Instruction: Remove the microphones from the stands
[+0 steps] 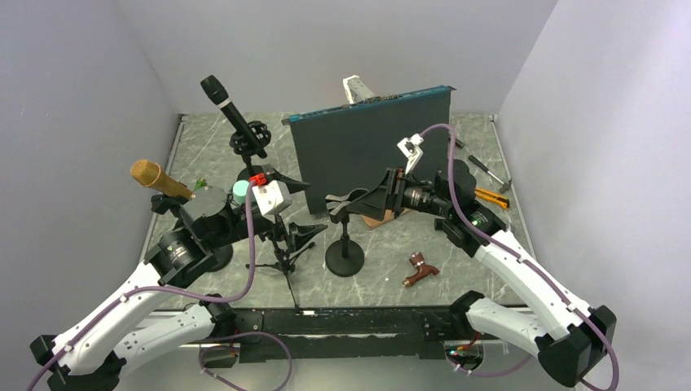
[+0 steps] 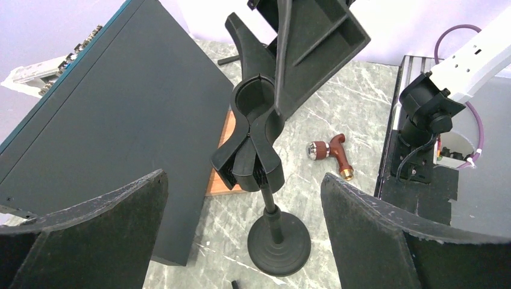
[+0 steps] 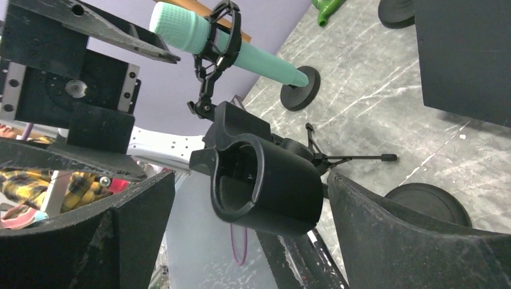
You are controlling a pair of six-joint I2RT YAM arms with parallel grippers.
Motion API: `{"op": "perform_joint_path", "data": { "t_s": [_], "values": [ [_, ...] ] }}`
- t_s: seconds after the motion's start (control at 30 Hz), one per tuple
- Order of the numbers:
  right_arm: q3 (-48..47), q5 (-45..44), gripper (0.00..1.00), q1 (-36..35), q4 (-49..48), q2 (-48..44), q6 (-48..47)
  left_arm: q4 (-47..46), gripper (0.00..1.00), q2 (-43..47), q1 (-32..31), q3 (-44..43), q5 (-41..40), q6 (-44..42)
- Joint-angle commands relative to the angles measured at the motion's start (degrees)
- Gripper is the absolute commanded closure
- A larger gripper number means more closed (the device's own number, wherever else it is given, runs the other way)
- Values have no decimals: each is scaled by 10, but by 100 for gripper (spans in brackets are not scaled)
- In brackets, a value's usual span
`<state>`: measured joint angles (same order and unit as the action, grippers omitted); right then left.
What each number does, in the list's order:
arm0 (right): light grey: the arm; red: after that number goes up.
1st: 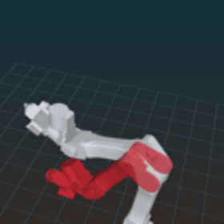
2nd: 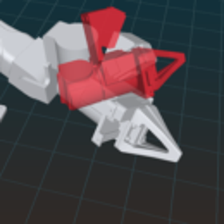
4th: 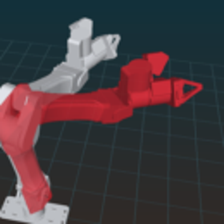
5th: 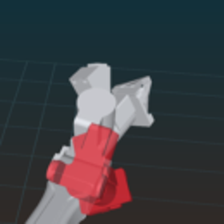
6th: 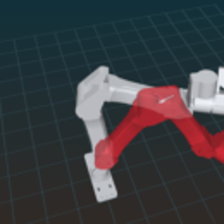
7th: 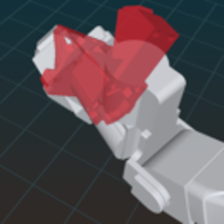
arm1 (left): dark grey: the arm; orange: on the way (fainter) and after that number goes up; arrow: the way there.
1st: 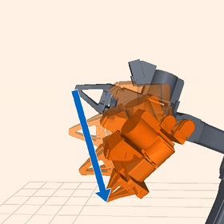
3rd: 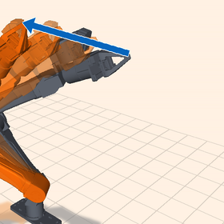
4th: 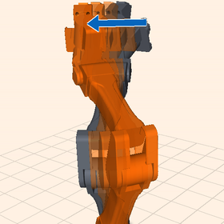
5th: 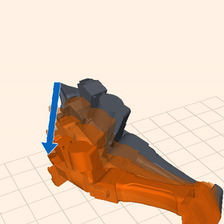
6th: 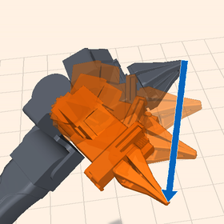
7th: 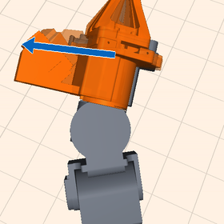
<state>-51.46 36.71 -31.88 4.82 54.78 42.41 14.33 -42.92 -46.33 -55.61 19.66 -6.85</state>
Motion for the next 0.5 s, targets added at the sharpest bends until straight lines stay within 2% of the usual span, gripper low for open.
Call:
{"op": "perform_joint_path", "data": {
  "t_s": [0.0, 0.1, 0.3, 0.47],
  "values": [
    [-23, -42, 4, -19, -22, 18, -2, -24, 1, 6, -2, -1, -3, -7],
    [-12, -46, 11, -22, -27, 36, 14, -24, 1, 6, -1, -2, 0, -7],
    [33, -63, 35, -24, -15, 50, 23, -22, 1, 6, -2, -3, 5, -5],
    [89, -65, 62, -25, -25, 48, 31, -24, 1, 8, -1, -2, 4, -6]
  ]
}}
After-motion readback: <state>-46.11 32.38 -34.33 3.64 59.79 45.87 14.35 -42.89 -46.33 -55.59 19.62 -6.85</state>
